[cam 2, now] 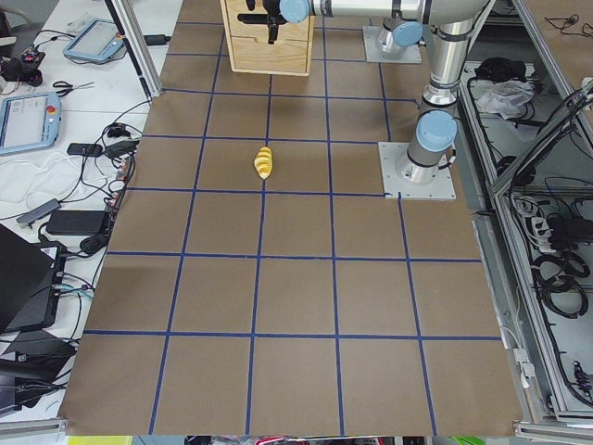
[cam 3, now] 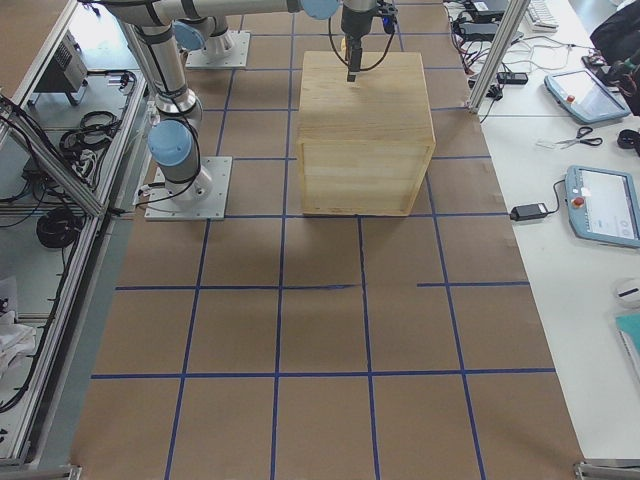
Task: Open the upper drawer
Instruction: 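Swing the left gripper toward the black handle on the cabinet drawer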
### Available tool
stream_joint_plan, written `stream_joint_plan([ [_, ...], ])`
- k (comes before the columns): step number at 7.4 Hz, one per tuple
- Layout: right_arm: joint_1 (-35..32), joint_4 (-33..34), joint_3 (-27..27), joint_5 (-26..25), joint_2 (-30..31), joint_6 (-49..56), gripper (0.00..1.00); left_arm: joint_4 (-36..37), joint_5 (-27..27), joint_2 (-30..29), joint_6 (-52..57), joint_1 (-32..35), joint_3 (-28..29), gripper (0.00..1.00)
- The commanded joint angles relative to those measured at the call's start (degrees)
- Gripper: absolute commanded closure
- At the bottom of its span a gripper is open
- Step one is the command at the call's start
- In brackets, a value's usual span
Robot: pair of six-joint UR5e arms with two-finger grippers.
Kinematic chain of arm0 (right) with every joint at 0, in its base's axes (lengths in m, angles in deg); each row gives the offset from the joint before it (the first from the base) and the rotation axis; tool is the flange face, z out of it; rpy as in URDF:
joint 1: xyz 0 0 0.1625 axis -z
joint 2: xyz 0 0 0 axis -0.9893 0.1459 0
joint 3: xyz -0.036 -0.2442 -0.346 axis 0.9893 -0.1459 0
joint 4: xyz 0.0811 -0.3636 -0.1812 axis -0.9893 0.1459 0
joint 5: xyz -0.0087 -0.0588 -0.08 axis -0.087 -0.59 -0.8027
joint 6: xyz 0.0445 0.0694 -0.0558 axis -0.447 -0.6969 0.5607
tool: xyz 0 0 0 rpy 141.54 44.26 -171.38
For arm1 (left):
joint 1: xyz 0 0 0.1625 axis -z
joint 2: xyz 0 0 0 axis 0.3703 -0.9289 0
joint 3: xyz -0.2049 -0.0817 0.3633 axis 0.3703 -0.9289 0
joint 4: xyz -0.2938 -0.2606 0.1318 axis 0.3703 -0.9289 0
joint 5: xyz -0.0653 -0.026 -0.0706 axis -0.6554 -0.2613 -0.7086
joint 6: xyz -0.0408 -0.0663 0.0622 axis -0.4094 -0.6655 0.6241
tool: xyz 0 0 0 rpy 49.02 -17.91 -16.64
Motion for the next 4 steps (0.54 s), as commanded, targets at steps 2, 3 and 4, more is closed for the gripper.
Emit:
stream_joint_plan([
  [2, 0.00, 0.00, 0.09, 0.00, 0.00, -0.07, 0.00, 1.70, -0.68, -3.60, -4.82, 3.22, 2.64, 0.00],
  [3, 0.00, 0.00, 0.00, 0.00, 0.00, -0.07, 0.00, 3.45, -0.77, -4.65, -5.79, 3.58, 2.74, 0.00],
  [4, 0.00, 0.00, 0.00, 0.00, 0.00, -0.07, 0.00, 4.69, -0.77, -5.45, -5.97, 3.67, 2.74, 0.00],
])
